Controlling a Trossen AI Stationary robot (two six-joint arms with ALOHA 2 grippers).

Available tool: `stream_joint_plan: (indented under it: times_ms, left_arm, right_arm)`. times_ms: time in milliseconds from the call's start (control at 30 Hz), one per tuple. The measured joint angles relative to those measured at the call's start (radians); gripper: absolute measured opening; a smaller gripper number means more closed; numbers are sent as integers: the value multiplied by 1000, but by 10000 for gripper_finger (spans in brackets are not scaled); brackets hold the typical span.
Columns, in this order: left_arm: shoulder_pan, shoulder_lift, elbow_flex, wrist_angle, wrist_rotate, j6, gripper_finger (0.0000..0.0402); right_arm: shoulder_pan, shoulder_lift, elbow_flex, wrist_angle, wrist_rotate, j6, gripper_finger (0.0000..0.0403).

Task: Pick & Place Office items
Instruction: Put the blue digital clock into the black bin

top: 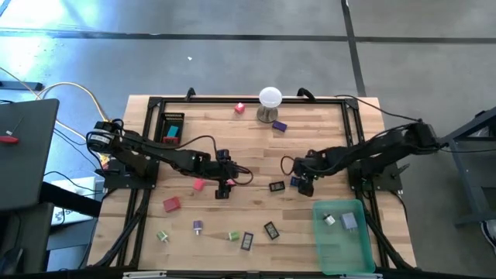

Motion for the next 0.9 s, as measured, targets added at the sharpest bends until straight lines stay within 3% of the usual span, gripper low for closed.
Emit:
stream_joint_plan:
  times_ms: [200,500,667,900]
  left_arm:
    - [0,0,0,2,0,5,319]
    - [0,0,0,4,14,-3,319]
    - [-1,0,0,8,33,-24,319]
    - [-1,0,0,7,33,-59,319]
  right_arm:
    - [45,128,7,42,6,-1,346]
    - [65,155,8,40,11,24,336]
    - [66,156,7,40,3,25,274]
    - [66,157,6,45,8,24,137]
